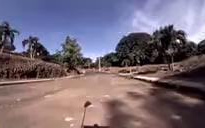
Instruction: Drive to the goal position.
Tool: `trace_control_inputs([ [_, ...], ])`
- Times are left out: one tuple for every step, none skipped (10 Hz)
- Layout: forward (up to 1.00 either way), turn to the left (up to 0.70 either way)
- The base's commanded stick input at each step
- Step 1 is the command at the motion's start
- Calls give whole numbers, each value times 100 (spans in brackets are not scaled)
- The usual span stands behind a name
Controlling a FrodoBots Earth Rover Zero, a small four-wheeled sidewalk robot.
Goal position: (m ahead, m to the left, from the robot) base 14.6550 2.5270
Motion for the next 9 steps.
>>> trace_control_inputs([
  [100,0],
  [100,0],
  [100,0],
  [100,0],
  [100,0],
  [100,0],
  [100,0],
  [100,0],
  [100,0],
])
